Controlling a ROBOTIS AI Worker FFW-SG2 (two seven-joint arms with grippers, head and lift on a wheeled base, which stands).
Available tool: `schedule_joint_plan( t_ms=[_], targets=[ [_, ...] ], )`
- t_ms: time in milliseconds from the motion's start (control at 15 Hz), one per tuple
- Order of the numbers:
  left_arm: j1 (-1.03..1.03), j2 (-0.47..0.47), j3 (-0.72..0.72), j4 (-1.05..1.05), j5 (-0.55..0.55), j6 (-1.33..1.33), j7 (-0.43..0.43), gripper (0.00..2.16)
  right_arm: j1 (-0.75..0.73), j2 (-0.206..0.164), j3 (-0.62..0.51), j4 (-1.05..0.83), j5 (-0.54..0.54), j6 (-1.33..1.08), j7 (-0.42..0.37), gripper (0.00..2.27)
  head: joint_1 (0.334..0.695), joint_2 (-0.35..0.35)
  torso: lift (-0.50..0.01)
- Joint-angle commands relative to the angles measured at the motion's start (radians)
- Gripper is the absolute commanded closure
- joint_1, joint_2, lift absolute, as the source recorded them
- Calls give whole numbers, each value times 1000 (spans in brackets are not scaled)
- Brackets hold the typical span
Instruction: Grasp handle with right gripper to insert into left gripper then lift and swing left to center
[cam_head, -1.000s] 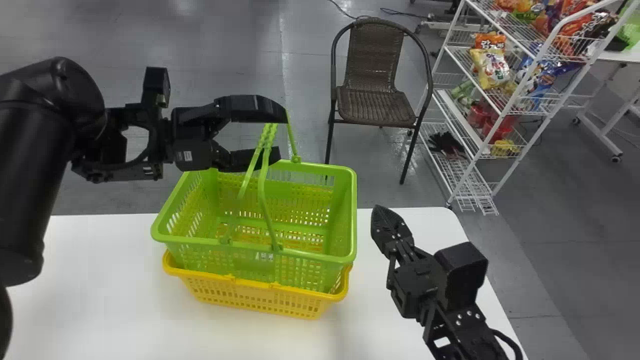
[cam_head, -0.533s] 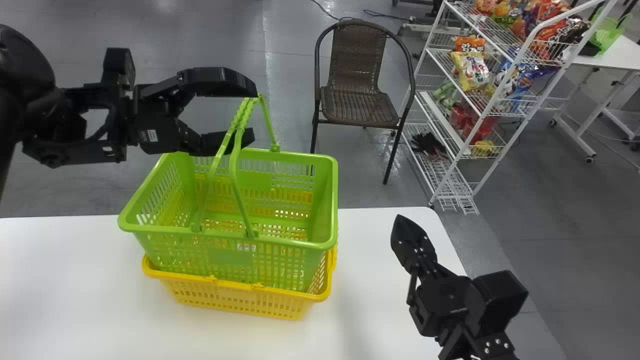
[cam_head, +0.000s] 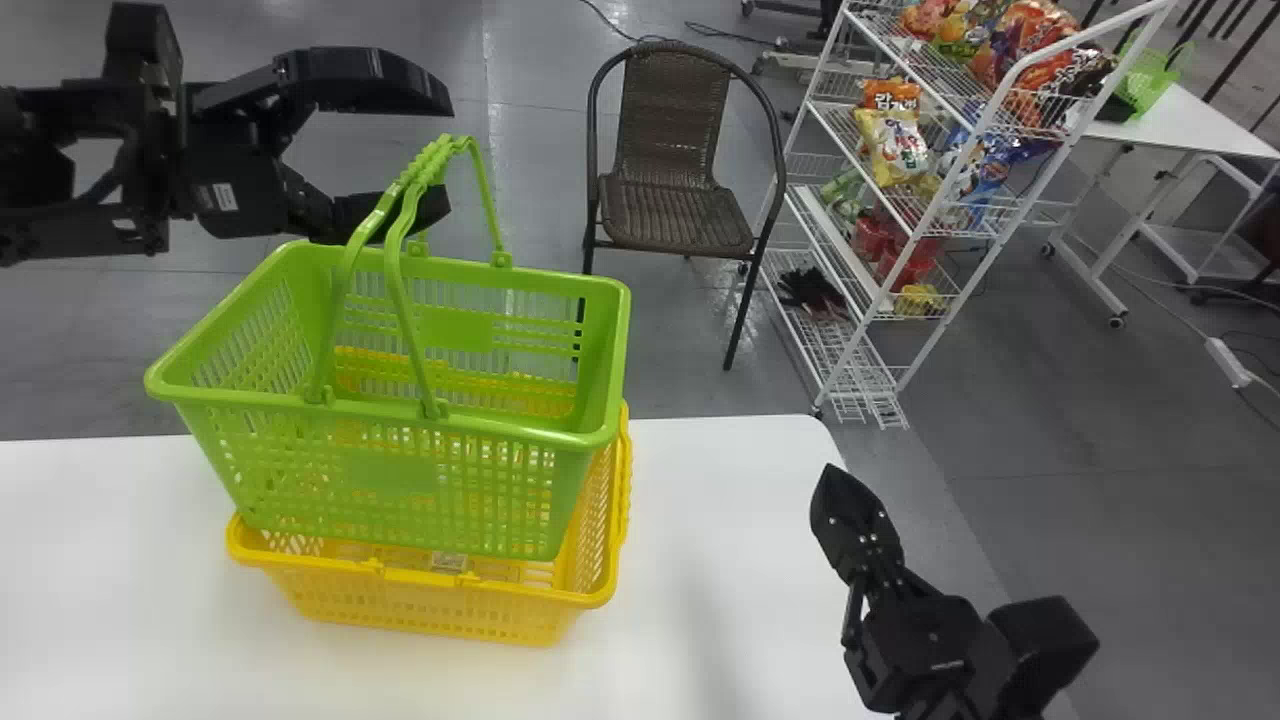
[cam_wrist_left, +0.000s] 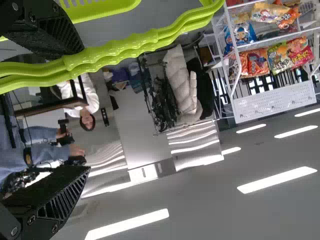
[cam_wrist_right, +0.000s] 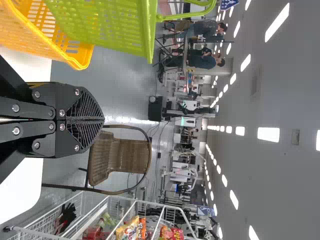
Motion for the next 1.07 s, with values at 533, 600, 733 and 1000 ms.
schedule_joint_plan(
  t_ms=[533, 600, 733, 1000],
  targets=[
    [-8, 58, 0, 2, 31, 10, 21, 215, 19, -1, -167, 118, -76, -93, 144, 1274, 684, -295, 0],
    [-8, 63, 0, 2, 31, 10, 21, 289, 19, -1, -184, 138, -83, -121, 151, 920, 688, -301, 0],
    [-8, 63, 0, 2, 32, 10, 22, 535, 19, -2, -208, 172, -111, -145, 173, 178, 691, -323, 0],
    [-18, 66, 4, 2, 74, 10, 54, 1224, 19, -2, -218, 209, -119, -167, 176, 100, 695, -350, 0]
  ],
)
